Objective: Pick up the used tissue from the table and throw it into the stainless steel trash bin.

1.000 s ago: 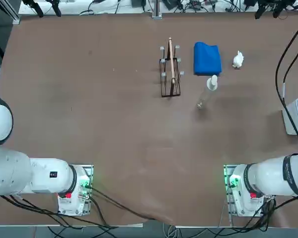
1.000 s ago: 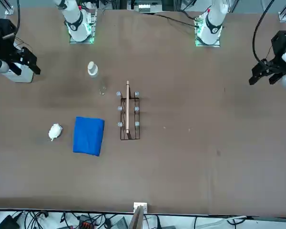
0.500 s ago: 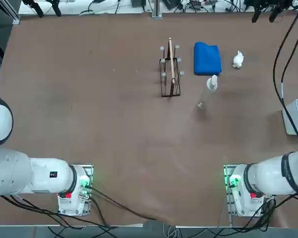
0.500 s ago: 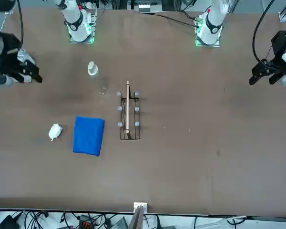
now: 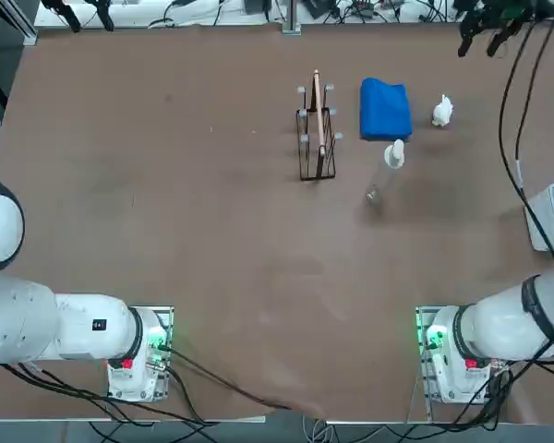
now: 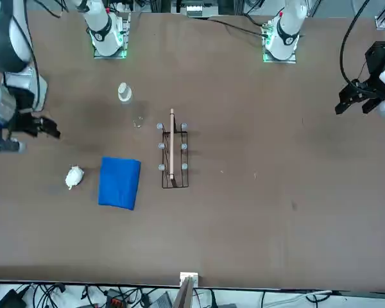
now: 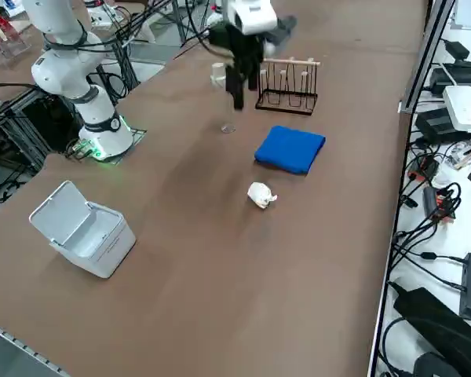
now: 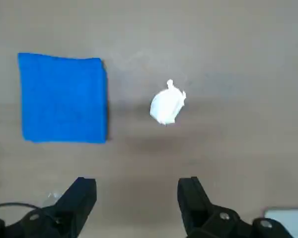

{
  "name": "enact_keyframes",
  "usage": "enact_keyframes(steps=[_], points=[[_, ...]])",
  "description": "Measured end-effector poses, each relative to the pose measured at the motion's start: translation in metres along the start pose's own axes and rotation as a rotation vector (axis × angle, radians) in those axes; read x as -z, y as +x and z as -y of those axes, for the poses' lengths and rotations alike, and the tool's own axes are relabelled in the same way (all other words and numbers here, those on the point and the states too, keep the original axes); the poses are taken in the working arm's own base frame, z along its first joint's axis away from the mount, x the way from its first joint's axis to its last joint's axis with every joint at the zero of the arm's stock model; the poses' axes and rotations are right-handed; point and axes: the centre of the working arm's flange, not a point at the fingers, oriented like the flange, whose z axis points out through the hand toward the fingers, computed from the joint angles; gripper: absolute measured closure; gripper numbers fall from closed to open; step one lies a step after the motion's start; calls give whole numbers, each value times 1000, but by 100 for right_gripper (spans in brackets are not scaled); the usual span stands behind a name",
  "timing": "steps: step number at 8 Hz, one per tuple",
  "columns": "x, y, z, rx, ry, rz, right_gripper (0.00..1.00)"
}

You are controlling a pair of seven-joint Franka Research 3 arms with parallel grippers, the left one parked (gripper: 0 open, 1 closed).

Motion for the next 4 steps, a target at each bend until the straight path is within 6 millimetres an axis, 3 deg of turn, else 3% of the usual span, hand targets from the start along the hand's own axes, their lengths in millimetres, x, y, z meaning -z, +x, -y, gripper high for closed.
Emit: enact_keyframes(steps=[4], points=[[-103,49,-8,-14,-19,-89,0]])
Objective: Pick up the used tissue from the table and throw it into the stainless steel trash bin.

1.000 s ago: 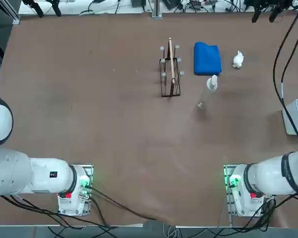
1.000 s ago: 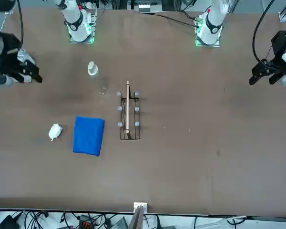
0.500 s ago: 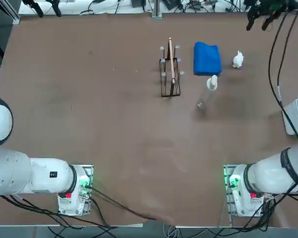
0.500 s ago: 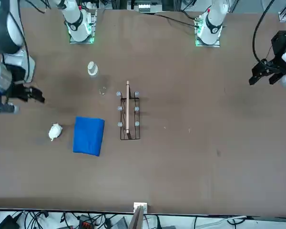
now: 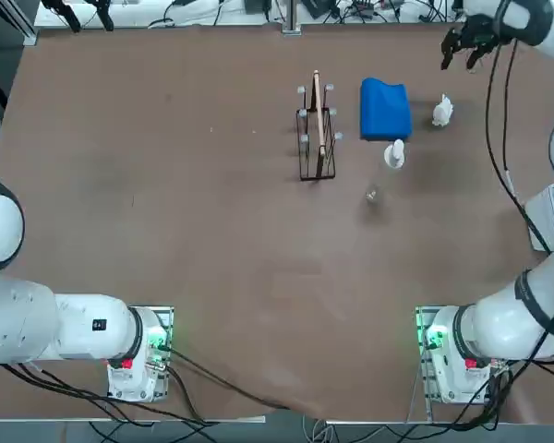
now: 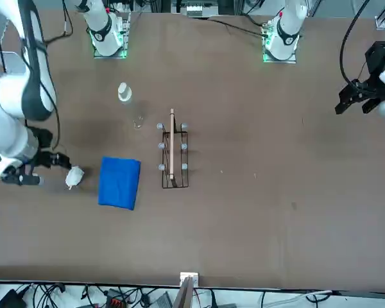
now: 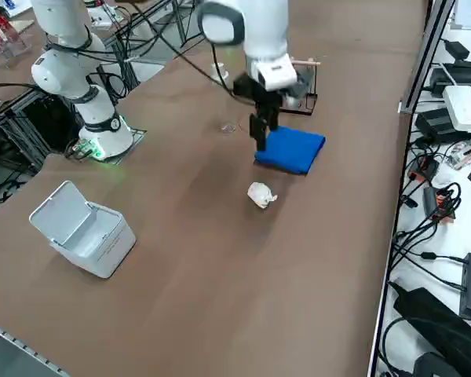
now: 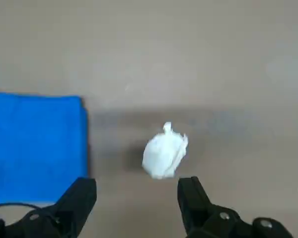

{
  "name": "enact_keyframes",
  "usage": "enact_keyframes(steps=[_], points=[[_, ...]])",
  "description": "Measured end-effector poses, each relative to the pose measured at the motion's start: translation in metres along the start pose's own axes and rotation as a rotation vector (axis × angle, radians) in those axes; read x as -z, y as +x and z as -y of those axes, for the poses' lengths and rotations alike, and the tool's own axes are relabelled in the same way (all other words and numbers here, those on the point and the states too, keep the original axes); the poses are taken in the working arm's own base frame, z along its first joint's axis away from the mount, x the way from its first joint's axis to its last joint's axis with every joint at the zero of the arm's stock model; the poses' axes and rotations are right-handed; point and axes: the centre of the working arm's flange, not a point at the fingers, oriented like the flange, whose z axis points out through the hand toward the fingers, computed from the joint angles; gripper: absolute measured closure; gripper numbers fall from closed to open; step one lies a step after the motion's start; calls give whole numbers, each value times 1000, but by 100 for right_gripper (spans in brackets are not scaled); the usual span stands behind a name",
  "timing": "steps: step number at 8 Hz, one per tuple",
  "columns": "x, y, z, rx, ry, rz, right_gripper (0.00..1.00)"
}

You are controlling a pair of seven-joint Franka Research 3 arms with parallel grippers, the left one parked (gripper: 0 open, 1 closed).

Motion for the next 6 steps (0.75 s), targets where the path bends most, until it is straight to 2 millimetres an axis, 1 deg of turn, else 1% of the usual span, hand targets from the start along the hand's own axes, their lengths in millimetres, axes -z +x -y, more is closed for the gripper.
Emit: enact_keyframes(steps=[2,3,5,6], points=[[-50,5,-9,-13,-8,3,0],[-69,3,-9,-12,-10,5,0],[-107,-5,-7,-8,-13,0,0],[-122,-10,-5,-5,-15,12,0]])
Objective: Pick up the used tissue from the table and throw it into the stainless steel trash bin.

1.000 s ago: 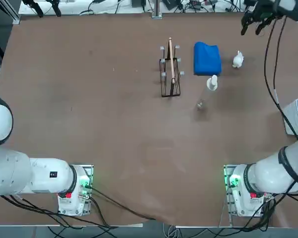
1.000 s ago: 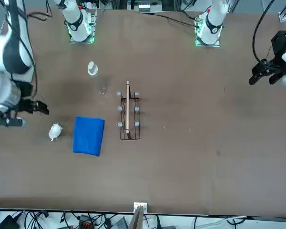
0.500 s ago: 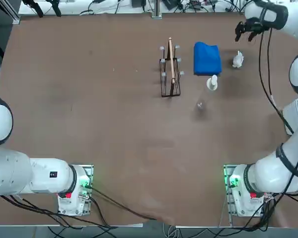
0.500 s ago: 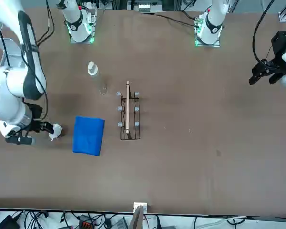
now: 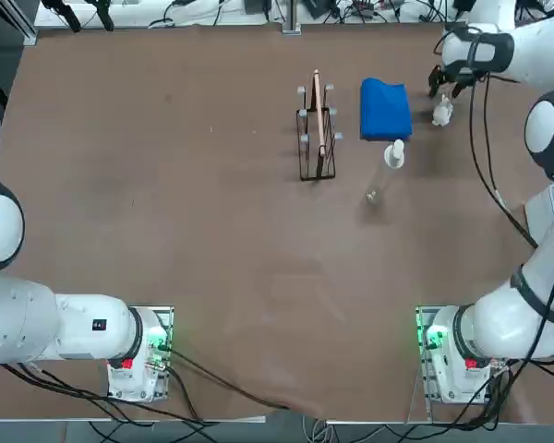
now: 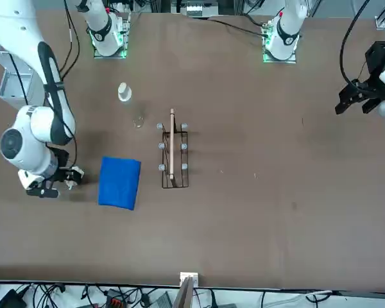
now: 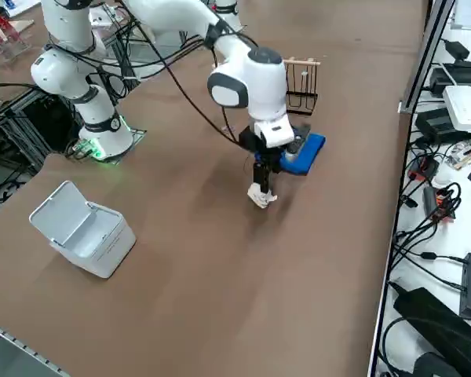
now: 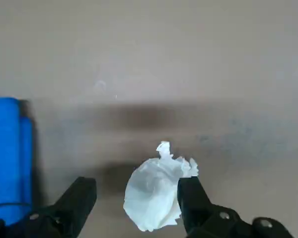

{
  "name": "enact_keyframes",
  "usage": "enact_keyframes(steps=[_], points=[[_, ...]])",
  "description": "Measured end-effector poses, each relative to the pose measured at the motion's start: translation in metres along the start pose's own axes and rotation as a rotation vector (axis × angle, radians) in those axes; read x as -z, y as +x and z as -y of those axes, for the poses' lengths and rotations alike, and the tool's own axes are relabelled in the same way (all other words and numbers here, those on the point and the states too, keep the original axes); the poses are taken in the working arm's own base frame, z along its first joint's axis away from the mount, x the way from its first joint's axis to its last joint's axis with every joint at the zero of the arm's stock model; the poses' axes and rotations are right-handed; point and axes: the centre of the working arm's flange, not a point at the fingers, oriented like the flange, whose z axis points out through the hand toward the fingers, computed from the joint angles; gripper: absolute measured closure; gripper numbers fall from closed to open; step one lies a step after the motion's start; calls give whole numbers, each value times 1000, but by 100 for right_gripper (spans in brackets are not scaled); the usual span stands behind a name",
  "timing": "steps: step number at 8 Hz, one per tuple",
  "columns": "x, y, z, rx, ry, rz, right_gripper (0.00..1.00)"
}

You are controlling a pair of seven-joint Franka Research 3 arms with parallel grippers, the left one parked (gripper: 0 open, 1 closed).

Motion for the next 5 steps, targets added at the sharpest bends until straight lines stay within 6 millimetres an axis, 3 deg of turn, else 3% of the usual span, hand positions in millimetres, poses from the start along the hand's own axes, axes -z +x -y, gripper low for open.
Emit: enact_keyframes(steps=[5], points=[[-25,-13,-7,65,-70,45,0]])
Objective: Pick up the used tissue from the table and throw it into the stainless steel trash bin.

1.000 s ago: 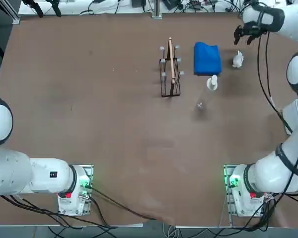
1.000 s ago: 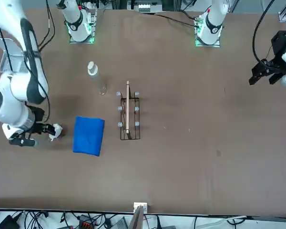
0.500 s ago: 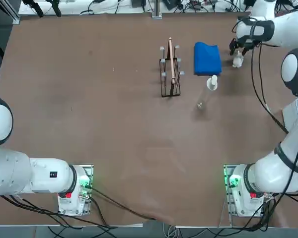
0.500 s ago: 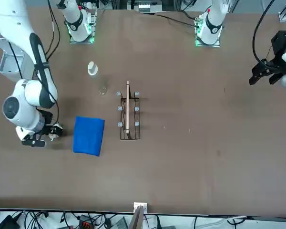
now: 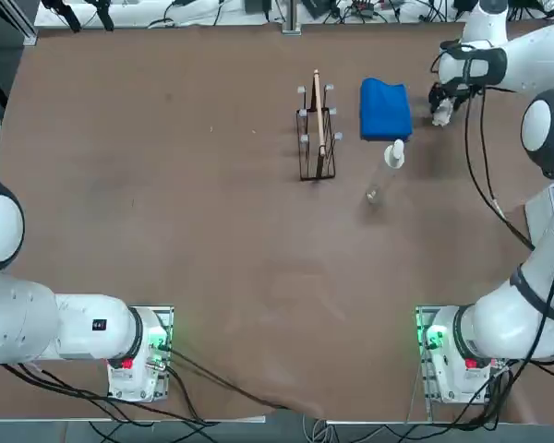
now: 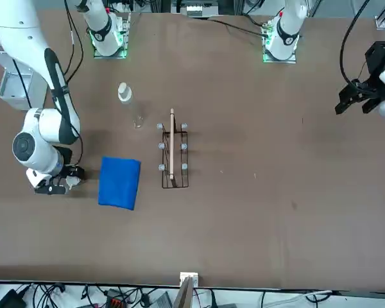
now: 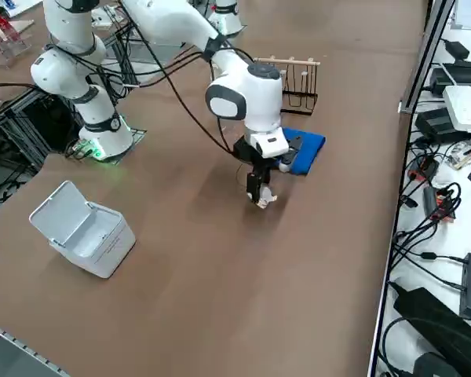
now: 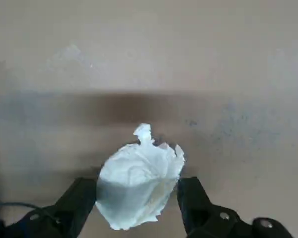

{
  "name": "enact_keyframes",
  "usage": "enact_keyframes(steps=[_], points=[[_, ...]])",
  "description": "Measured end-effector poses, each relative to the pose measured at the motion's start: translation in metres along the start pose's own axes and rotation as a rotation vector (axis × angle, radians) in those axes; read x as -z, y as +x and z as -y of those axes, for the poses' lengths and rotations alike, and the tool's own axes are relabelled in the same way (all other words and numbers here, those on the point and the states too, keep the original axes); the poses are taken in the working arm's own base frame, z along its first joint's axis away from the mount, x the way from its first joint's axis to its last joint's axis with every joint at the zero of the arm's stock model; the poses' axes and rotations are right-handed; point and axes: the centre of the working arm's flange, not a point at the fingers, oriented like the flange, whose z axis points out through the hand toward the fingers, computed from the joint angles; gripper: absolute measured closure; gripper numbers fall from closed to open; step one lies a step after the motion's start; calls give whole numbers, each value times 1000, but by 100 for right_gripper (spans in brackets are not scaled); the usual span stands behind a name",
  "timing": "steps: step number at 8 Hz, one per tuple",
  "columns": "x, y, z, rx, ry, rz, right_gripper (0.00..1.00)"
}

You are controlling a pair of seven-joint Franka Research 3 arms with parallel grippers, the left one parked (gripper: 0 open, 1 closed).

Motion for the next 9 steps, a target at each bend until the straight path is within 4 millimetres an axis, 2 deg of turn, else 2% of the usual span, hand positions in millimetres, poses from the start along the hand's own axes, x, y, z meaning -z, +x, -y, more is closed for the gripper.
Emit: enact_keyframes(steps=[3,6,7,8,9], points=[[-7,0,2,6,-2,1,2],[-15,0,3,9,-3,1,15],[-14,0,3,9,-4,-1,35],[-12,1,2,8,-4,-2,50],[-9,0,1,5,-6,5,54]])
